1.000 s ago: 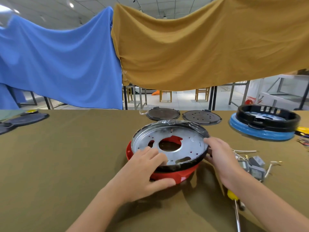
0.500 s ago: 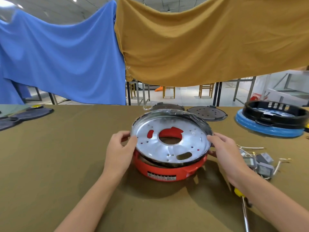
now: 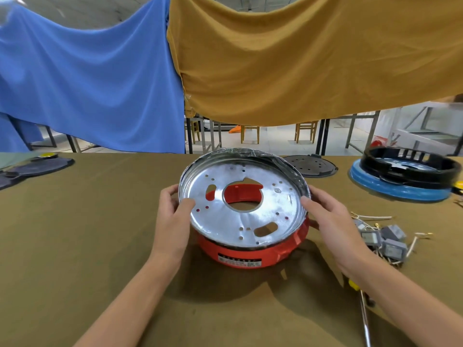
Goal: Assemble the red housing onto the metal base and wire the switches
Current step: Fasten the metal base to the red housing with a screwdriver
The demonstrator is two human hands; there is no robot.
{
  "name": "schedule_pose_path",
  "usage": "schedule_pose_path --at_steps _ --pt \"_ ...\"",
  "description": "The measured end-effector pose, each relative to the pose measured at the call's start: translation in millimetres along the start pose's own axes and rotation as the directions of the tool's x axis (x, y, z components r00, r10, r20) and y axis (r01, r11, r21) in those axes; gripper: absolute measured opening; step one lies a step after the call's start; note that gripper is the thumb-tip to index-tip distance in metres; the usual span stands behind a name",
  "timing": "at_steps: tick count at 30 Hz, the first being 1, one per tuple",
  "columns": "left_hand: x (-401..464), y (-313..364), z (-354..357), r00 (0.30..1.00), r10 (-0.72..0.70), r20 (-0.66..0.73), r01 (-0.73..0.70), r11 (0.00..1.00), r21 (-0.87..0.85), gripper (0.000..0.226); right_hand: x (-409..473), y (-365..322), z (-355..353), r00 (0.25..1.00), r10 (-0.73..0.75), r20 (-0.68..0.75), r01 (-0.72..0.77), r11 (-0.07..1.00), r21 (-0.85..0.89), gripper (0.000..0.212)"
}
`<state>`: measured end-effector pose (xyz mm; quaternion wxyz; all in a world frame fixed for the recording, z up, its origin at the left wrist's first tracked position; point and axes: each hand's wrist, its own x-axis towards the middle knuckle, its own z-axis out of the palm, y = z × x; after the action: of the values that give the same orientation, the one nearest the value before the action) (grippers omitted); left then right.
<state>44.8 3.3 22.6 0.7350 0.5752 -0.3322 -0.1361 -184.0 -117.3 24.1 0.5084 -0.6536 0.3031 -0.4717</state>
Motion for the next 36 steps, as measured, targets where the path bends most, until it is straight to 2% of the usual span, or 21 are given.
schedule_pose_path --at_steps 3,5,8,11,16,21,26,36 --pt "0.8 -1.5 -1.3 1.0 -0.007 0.016 0.007 1.0 -0.006 0.016 -1.1 -3.7 0.2 0.999 -0.029 0.021 0.029 0.999 0.016 0.035" --pt "1.0 -2.2 -1.1 0.999 -0.005 0.044 0.006 1.0 -0.01 0.019 -0.5 -4.2 -0.8 0.999 -0.039 0.005 0.039 0.999 0.022 0.041" --pt "0.7 -3.6 -0.6 0.997 0.018 0.077 -0.018 1.0 -0.007 0.022 1.0 -1.2 -2.8 0.999 -0.044 -0.031 0.045 0.999 0.021 0.034" --pt "1.3 -5.8 -1.8 0.997 0.033 0.073 -0.032 0.999 -0.021 0.019 -0.5 1.5 -3.1 0.998 -0.051 -0.044 0.051 0.999 -0.002 0.038" --pt "4.8 -2.2 -2.6 0.998 -0.064 0.009 0.065 0.996 -0.057 0.019 -1.8 0.7 -0.2 0.997 -0.061 -0.043 0.061 0.998 0.017 0.038" --pt "5.2 -0.9 -0.9 0.987 -0.154 0.052 0.156 0.987 -0.038 0.029 -2.0 0.1 0.5 0.997 -0.06 -0.05 0.061 0.998 0.004 0.034" --pt "4.6 -2.9 -2.4 0.983 -0.168 0.068 0.168 0.986 0.006 0.027 -1.1 4.0 -2.3 0.998 -0.032 -0.047 0.029 0.998 -0.048 0.031" --pt "2.4 -5.9 -2.1 0.988 -0.147 0.048 0.146 0.989 0.014 0.029 -1.8 7.6 -3.9 0.997 0.061 -0.045 -0.066 0.99 -0.127 0.047"
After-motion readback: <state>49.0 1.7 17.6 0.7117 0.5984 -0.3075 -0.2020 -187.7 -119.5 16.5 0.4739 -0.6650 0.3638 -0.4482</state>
